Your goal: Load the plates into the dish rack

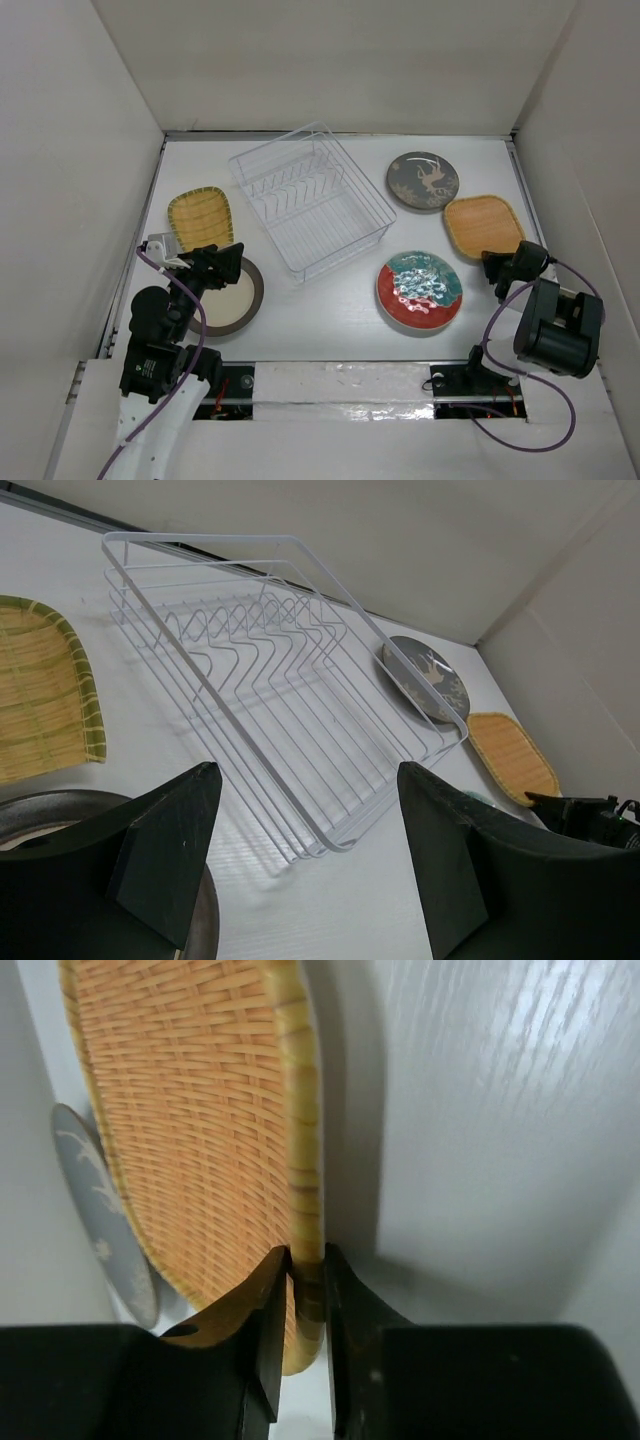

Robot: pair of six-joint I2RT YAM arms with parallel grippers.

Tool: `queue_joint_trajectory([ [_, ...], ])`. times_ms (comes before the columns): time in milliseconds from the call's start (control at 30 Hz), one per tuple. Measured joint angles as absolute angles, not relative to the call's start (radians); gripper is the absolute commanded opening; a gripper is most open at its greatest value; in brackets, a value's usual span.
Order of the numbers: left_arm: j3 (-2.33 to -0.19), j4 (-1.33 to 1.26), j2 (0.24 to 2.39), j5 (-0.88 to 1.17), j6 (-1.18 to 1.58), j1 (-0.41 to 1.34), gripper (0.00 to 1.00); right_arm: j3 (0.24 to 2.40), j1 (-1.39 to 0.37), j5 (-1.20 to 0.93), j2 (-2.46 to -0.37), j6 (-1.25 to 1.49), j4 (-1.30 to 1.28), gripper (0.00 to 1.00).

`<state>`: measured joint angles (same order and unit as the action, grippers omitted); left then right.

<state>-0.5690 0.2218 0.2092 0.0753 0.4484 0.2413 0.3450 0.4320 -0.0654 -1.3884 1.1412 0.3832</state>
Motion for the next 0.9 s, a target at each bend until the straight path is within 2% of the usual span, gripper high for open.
queue_joint_trajectory([
  [67, -0.569, 0.222, 0.209, 0.075, 0.448, 0.241, 0.68, 0.321, 0.437, -0.073, -1.374, 1.172, 0.416, 0.05],
  [133, -0.569, 0.222, 0.209, 0.075, 0.448, 0.241, 0.68, 0.305, 0.437, -0.073, -1.332, 1.179, 0.421, 0.01],
  [233, -0.569, 0.221, 0.211, 0.075, 0.448, 0.241, 0.68, 0.284, 0.437, -0.055, -1.225, 1.174, 0.344, 0.00],
  [400, -0.569, 0.221, 0.218, 0.076, 0.448, 0.241, 0.68, 0.293, 0.430, 0.041, -0.900, 1.124, 0.138, 0.00],
  [567, -0.569, 0.221, 0.221, 0.076, 0.448, 0.241, 0.68, 0.400, 0.343, 0.160, -0.667, 1.022, -0.034, 0.00],
  [767, -0.569, 0.221, 0.221, 0.076, 0.448, 0.241, 0.68, 0.634, 0.130, 0.226, -0.706, 0.862, -0.030, 0.00],
  [900, -0.569, 0.221, 0.223, 0.076, 0.448, 0.241, 0.68, 0.822, -0.058, 0.214, -0.863, 0.709, 0.021, 0.00],
])
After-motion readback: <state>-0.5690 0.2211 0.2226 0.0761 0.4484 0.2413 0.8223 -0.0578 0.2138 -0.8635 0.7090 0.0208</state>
